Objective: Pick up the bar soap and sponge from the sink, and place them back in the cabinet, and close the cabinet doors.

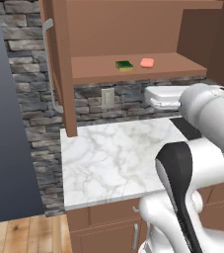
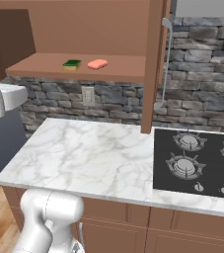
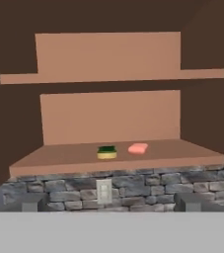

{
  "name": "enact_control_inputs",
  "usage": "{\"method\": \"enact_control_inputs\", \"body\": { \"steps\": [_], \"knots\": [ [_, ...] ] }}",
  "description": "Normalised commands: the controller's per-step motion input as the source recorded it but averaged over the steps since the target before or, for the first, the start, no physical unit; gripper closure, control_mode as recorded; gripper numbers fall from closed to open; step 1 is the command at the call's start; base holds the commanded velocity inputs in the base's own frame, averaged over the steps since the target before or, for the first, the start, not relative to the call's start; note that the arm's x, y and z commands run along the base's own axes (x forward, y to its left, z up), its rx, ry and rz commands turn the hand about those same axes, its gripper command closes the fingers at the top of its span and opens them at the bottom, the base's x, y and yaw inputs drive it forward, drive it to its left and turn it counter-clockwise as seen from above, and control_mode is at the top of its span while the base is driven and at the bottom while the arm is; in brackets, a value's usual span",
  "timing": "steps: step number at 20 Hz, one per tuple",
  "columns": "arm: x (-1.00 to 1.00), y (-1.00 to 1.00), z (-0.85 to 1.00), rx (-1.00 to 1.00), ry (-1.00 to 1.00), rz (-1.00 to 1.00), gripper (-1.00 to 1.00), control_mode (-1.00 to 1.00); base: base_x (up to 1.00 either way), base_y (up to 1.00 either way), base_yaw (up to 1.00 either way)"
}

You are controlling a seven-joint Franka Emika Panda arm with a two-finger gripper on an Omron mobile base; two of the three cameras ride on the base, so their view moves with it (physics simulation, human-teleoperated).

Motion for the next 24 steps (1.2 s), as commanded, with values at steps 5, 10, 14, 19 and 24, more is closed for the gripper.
{"method": "enact_control_inputs", "body": {
  "steps": [5,10,14,19,24],
  "knots": [
    [-0.56,0.18,0.00,0.00,-0.12,0.03,-1.00,-1.00,0.00,0.00,0.00],
    [-0.61,0.32,0.00,0.00,-0.10,0.04,-1.00,-1.00,0.00,0.00,0.00],
    [-0.44,0.38,0.00,0.00,-0.08,0.00,-1.00,-1.00,0.00,0.00,0.00],
    [-0.19,0.31,0.00,0.00,-0.05,0.00,-1.00,-1.00,0.00,0.00,0.00],
    [0.00,0.34,0.00,0.00,-0.05,0.00,-1.00,-1.00,0.00,0.00,0.00]
  ]
}}
